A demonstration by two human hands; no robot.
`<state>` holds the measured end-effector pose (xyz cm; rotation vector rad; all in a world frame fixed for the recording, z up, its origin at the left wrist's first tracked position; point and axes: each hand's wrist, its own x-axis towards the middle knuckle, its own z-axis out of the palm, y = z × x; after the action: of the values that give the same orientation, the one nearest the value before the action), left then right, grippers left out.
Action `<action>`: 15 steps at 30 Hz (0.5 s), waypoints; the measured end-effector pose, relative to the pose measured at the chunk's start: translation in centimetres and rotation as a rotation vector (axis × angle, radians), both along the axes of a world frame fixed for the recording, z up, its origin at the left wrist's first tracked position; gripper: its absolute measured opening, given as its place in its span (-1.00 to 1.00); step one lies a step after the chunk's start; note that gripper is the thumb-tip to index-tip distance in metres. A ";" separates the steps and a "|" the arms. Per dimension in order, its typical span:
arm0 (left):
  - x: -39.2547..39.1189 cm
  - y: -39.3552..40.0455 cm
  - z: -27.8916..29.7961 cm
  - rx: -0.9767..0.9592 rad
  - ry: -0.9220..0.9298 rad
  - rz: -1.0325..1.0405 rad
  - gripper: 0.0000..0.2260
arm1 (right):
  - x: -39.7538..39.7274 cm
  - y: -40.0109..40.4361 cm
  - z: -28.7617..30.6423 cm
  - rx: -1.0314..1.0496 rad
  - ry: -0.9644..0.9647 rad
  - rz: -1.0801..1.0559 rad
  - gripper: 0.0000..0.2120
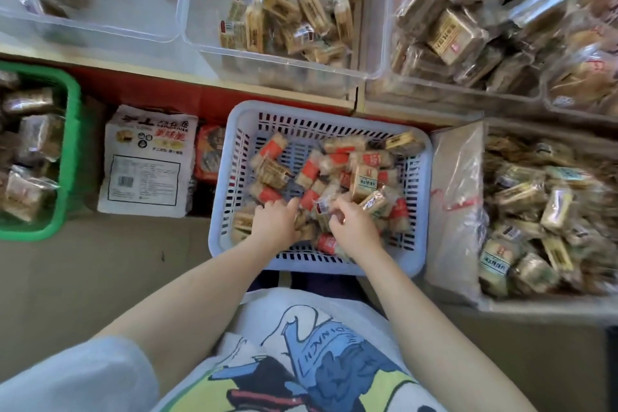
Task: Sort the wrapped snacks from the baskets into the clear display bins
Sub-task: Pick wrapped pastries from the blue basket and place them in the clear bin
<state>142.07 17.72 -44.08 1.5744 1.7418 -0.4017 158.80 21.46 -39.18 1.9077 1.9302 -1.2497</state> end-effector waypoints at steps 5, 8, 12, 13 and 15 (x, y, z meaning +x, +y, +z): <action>-1.6 2.0 4.2 -0.074 -0.604 0.696 -0.34 | -0.2 0.5 2.3 -0.007 0.113 -0.132 -0.82; -4.3 3.9 8.7 -0.292 -0.964 0.942 -0.43 | -1.3 1.8 5.0 0.055 0.233 -0.161 -0.70; -7.9 5.9 13.6 -0.368 -0.992 0.662 -0.60 | -3.2 4.1 9.5 0.077 0.435 0.080 -0.28; -8.5 6.3 14.5 -0.319 -0.941 0.569 -0.61 | -3.9 4.8 10.5 0.085 0.448 0.162 -0.25; -9.3 6.9 15.8 -0.220 -0.909 0.491 -0.63 | -5.2 6.1 12.0 0.134 0.431 0.305 -0.38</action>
<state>132.73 24.67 -28.23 0.8854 1.2247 0.3241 153.58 27.61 -27.19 1.3962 2.4550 -1.5598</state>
